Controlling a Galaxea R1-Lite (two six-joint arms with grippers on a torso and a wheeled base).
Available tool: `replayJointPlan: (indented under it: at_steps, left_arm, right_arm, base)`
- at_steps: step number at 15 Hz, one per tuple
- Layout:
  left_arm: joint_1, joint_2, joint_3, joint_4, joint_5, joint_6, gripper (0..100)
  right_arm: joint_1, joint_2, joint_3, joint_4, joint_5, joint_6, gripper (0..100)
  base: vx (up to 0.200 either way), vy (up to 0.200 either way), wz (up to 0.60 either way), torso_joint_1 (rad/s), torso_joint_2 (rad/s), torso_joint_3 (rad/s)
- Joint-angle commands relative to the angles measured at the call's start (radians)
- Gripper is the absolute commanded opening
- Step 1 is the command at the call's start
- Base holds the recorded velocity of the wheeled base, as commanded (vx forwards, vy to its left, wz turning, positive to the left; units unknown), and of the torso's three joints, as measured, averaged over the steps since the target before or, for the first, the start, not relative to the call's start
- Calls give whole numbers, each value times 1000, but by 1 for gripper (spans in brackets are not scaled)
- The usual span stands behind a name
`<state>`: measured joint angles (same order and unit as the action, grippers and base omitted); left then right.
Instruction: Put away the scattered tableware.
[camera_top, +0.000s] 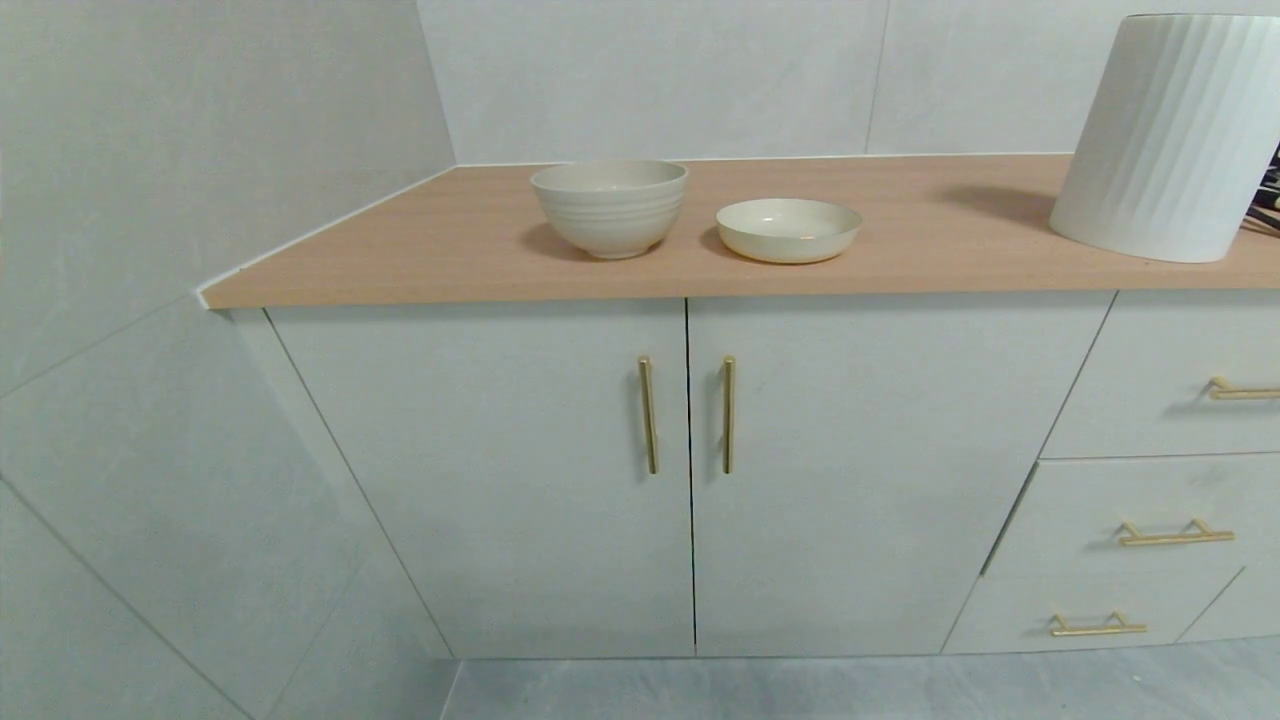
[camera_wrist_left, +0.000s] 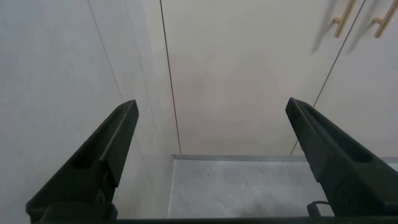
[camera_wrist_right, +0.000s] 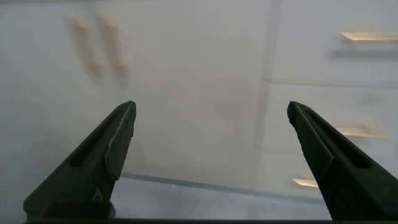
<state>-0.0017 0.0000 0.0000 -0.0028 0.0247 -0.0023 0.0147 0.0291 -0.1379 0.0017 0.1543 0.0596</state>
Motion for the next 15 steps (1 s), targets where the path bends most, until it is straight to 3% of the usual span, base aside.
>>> replayJointPlan:
  at_steps: [1, 4, 6, 8, 10, 13, 15]
  left_arm:
    - [0, 2, 0, 0, 0, -1, 100]
    - [0, 2, 0, 0, 1, -1, 100]
    - [0, 2, 0, 0, 0, 1, 100]
    - [0, 2, 0, 0, 0, 2, 100]
    - [0, 2, 0, 0, 0, 1, 100]
    - [0, 2, 0, 0, 0, 2, 100]
    - [0, 2, 0, 0, 0, 5, 100]
  right_arm:
    - [41, 132, -91, 18, 103, 28, 100]
    - [48, 370, -104, 12, 169, 5, 100]
    - [83, 541, -183, 12, 194, -15, 100]
    - [223, 736, -296, 3, 194, -12, 100]
    - [347, 936, -356, -92, 176, -10, 100]
    - [439, 1236, -428, -304, 140, -7, 100]
    - [508, 1381, -529, -371, 100, 40, 100]
  base:
    - [0, 0, 0, 0, 0, 0]
    - [0, 0, 0, 0, 0, 0]
    - [0, 0, 0, 0, 0, 0]
    - [0, 0, 0, 0, 0, 0]
    - [0, 0, 0, 0, 0, 0]
    - [0, 0, 0, 0, 0, 0]
    - [0, 0, 0, 0, 0, 0]
